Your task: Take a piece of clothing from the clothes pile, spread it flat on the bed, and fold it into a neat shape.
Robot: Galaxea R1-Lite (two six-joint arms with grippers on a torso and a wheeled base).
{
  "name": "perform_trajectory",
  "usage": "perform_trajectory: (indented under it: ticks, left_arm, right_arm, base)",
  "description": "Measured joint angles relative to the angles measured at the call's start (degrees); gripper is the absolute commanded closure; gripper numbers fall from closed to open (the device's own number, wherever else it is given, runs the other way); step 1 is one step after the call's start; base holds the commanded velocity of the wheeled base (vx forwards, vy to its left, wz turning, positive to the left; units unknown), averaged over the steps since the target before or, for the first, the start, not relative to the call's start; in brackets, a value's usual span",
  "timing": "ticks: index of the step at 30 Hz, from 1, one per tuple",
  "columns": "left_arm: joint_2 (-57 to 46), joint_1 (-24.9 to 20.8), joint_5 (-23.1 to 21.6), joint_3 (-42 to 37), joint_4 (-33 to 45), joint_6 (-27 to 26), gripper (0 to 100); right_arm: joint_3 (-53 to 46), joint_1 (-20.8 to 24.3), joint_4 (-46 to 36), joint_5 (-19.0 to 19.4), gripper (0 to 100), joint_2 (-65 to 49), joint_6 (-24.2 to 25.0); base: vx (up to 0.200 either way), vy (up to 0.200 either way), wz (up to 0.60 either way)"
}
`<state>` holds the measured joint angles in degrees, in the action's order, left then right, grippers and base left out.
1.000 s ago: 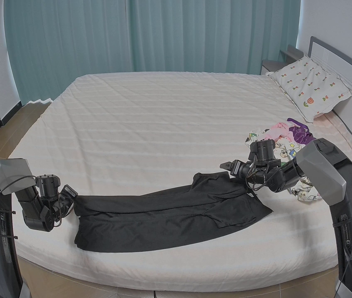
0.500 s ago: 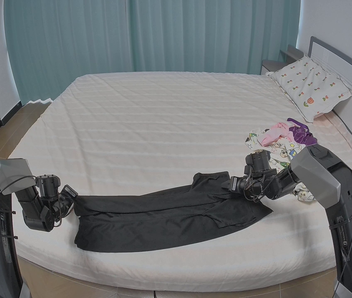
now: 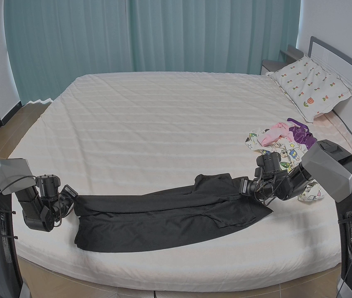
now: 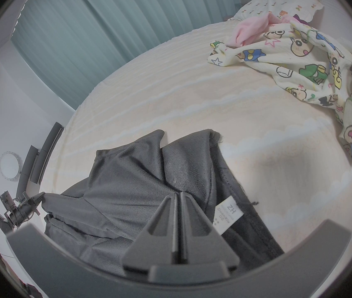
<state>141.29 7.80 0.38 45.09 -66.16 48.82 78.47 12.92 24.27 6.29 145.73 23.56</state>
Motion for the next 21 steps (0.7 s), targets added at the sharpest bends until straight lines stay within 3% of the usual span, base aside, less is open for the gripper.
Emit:
perform_trajectory:
  ticks: [9, 10, 12, 13, 21]
  left_arm:
    - [0.0, 0.0, 0.0, -0.3, 0.0, -0.2, 100]
    - [0.0, 0.0, 0.0, -0.5, 0.0, -0.2, 100]
    - [0.0, -0.1, 0.0, -0.8, -0.6, -0.5, 100]
    - [0.0, -0.1, 0.0, -1.1, -1.1, -0.7, 0]
    - [0.2, -0.1, -0.2, -2.8, -3.2, -3.4, 0]
  right_arm:
    - [-4.9, -0.3, 6.4, 0.0, 100, -1.0, -0.4]
    - [-5.2, -0.4, 6.5, 0.0, 0, -1.1, -0.4]
    - [-5.6, -0.4, 6.6, 0.0, 0, -1.2, -0.4]
    - [-5.6, -0.4, 6.6, 0.0, 0, -1.1, -0.4]
    - [-4.9, -0.5, 7.9, 0.1, 0, -1.1, 1.3]
  base:
    - [0.0, 0.0, 0.0]
    - [0.0, 0.0, 0.0]
    - [0.0, 0.0, 0.0]
    - [0.0, 0.0, 0.0]
    - [0.0, 0.0, 0.0]
